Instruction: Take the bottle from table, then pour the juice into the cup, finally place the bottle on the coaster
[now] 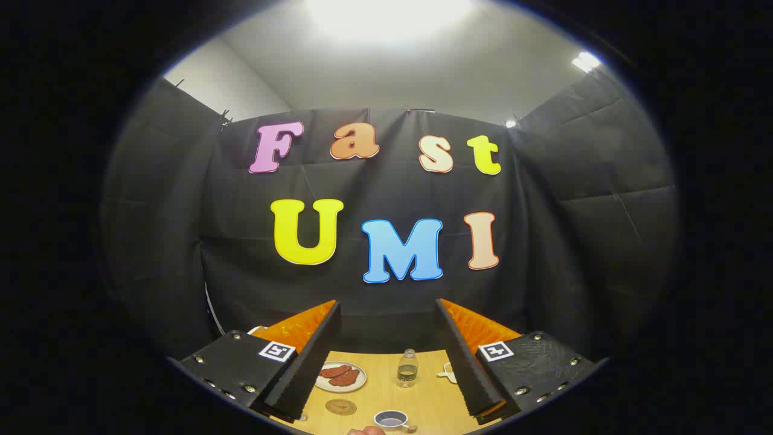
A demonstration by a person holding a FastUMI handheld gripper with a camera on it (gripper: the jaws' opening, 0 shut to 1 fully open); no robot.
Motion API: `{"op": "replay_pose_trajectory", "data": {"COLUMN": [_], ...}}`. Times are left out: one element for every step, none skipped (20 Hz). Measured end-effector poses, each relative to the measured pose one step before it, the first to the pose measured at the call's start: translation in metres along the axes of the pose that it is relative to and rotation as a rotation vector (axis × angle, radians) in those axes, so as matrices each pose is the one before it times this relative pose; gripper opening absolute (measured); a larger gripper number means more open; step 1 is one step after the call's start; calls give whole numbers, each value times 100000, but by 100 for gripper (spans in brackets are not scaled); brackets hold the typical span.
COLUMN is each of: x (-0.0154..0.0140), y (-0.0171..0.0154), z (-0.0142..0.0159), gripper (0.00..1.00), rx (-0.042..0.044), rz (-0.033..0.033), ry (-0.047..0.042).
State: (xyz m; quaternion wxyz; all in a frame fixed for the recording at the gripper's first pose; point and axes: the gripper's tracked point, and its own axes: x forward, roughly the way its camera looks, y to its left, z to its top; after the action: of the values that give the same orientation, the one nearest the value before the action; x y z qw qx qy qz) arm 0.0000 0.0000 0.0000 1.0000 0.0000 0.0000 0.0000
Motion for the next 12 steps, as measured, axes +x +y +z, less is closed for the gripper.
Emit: {"op": "replay_pose_trajectory", "data": {"x": [45,104,116,140,272,97,-68,121,190,-44,-2,-6], "y": [-42,-148,-96,43,82,208,398,368,300,150,207,275], "z": [-55,-133,-118,-112,-42,-342,-226,353,-54,-281,-391,-179], "gripper": [95,95,95,95,95,95,95,95,95,95,95,95], "rx": [594,330,200,-35,-115,-435,-763,-1153,-1790,-1827,-1318,-500], "rz": [486,88,-305,-458,-894,-528,-190,-43,-388,-706,-482,-304], "ry": [569,358,178,195,-21,1761,-554,-1775,-565,-198,82,479]}}
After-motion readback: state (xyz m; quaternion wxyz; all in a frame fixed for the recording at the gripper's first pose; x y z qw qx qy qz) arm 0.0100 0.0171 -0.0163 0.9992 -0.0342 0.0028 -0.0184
